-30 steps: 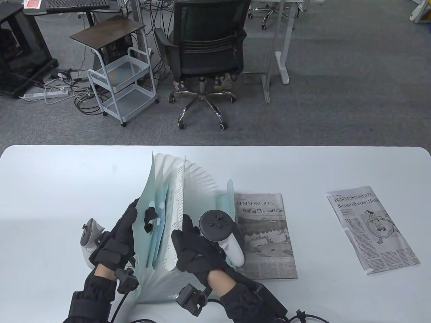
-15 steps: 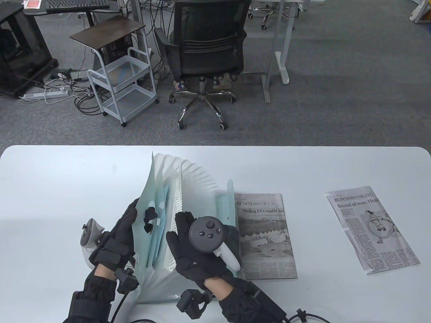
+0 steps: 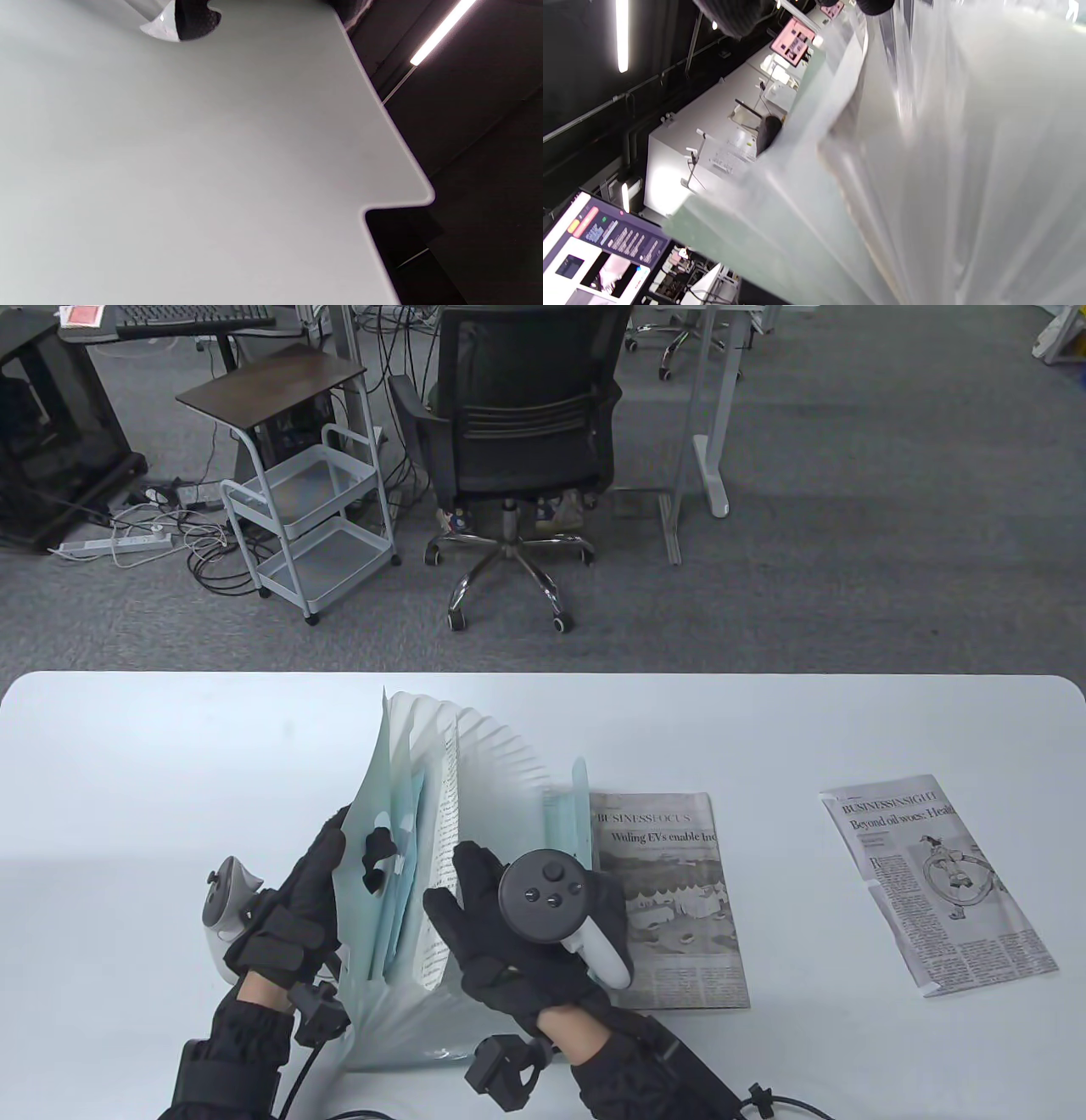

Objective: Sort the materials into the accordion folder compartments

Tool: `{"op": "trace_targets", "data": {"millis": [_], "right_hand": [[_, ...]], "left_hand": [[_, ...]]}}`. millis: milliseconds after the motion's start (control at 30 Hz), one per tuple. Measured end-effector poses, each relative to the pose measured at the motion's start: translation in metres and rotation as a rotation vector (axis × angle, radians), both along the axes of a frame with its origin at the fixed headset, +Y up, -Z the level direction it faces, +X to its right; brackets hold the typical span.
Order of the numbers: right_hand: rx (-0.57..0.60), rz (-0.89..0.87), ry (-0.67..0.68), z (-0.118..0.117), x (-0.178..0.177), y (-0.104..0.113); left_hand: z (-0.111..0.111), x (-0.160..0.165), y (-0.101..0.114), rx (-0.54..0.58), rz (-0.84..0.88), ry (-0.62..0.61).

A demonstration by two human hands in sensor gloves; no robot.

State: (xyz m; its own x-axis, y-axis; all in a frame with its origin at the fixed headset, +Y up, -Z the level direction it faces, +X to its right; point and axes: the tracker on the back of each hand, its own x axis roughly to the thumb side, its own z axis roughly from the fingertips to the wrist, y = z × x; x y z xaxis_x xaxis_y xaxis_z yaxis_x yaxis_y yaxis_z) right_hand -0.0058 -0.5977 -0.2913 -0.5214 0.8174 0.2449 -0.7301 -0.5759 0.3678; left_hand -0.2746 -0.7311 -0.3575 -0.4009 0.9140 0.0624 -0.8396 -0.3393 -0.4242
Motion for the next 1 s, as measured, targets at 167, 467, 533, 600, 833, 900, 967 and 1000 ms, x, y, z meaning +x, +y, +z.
{"op": "trace_targets", "data": {"millis": [167, 467, 533, 600, 833, 900, 967, 1000], "right_hand": [[0.052, -0.033, -0.126, -0.004, 0.046, 0.018], [0.034, 0.025, -0.529, -0.025, 0.148, 0.005], [-0.035, 0.072, -0.578, -0.033, 0.164, -0.012], [-0.110, 0.137, -0.615, -0.040, 0.176, -0.032], [-0.359, 0.401, -0.616, -0.055, 0.198, -0.099], [-0.452, 0.468, -0.605, -0.058, 0.202, -0.120], [-0.523, 0.495, -0.614, -0.059, 0.204, -0.132], [-0.548, 0.521, -0.626, -0.060, 0.205, -0.140]], "left_hand": [[0.000, 0.000, 0.000, 0.000, 0.002, 0.001], [0.000, -0.001, 0.000, -0.001, 0.002, 0.001], [0.000, 0.000, 0.000, -0.001, 0.002, 0.001], [0.001, 0.000, 0.001, -0.001, 0.003, 0.001], [0.000, 0.000, 0.001, -0.001, 0.001, 0.001], [0.000, -0.001, 0.001, 0.000, 0.000, 0.001], [0.000, -0.001, 0.001, 0.000, -0.001, 0.001], [0.000, -0.001, 0.001, 0.000, -0.001, 0.000]]}}
